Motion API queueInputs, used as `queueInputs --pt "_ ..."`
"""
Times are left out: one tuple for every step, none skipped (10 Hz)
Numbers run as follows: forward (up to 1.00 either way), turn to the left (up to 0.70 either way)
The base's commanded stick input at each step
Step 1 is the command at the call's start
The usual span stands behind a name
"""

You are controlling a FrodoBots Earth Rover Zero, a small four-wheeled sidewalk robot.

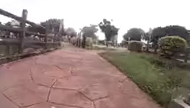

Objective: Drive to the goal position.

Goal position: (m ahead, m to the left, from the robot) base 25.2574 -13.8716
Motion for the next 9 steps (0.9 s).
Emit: queueInputs --pt "0.70 0.00" --pt "0.70 0.00" --pt "0.70 0.00" --pt "0.70 0.00" --pt "0.70 0.00" --pt "0.70 0.00" --pt "0.70 0.00" --pt "0.70 0.00" --pt "0.70 0.00"
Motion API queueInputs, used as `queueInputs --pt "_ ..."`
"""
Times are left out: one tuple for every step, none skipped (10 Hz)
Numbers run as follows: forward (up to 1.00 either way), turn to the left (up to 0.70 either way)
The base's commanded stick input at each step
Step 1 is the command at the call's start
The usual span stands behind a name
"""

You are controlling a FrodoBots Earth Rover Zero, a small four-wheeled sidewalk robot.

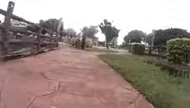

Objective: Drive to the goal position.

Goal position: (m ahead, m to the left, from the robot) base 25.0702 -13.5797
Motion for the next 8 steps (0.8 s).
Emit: queueInputs --pt "0.70 0.00" --pt "0.70 0.00" --pt "0.70 0.00" --pt "0.70 0.00" --pt "0.70 0.00" --pt "0.70 0.00" --pt "0.70 0.00" --pt "0.70 0.01"
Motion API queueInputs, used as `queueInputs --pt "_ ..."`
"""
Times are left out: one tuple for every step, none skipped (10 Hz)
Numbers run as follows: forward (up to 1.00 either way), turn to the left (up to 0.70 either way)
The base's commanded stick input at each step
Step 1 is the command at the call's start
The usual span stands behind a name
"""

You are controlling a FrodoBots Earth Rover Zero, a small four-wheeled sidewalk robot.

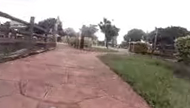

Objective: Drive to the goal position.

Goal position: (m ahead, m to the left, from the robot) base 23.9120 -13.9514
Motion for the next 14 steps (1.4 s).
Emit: queueInputs --pt "0.70 0.03" --pt "0.70 0.05" --pt "0.70 0.22" --pt "0.70 0.35" --pt "0.70 0.31" --pt "0.70 0.24" --pt "0.70 0.06" --pt "0.70 0.01" --pt "0.70 0.00" --pt "0.70 0.01" --pt "0.70 0.02" --pt "0.70 0.03" --pt "0.70 0.14" --pt "0.70 0.30"
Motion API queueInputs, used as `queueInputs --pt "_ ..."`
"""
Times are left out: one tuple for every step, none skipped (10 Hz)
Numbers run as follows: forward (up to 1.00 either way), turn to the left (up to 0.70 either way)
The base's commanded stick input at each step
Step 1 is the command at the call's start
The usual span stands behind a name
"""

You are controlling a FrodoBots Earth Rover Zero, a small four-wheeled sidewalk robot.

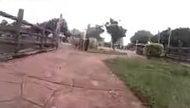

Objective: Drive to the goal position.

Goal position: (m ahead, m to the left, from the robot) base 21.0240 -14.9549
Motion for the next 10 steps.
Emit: queueInputs --pt "0.70 0.35" --pt "0.70 0.35" --pt "0.70 0.08" --pt "0.70 0.00" --pt "0.70 0.00" --pt "0.70 0.00" --pt "0.70 0.00" --pt "0.70 0.00" --pt "0.70 0.00" --pt "0.70 0.00"
